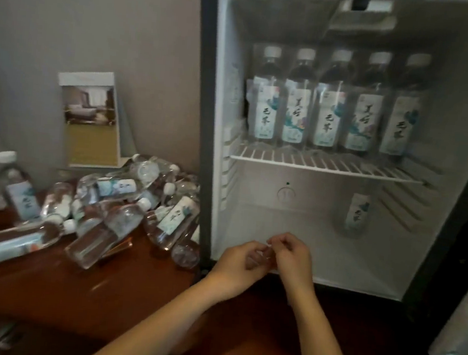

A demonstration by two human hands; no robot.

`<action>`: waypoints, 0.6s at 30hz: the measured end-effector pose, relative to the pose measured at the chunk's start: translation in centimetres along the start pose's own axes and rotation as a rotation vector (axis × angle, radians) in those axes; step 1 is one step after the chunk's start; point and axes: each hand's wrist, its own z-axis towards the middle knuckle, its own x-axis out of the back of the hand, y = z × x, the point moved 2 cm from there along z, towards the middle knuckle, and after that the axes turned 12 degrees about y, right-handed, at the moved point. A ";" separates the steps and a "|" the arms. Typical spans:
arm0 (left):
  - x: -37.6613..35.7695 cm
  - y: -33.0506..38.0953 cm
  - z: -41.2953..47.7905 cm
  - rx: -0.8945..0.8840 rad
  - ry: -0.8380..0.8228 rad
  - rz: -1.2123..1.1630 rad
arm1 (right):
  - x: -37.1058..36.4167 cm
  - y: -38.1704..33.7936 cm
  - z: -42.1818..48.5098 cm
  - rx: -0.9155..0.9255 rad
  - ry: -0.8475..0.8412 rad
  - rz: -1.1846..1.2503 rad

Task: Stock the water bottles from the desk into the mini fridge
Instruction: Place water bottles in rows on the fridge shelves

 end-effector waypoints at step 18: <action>22.8 -11.9 -2.6 0.289 0.486 0.910 | -16.1 -0.5 -7.8 -0.059 -0.692 -0.259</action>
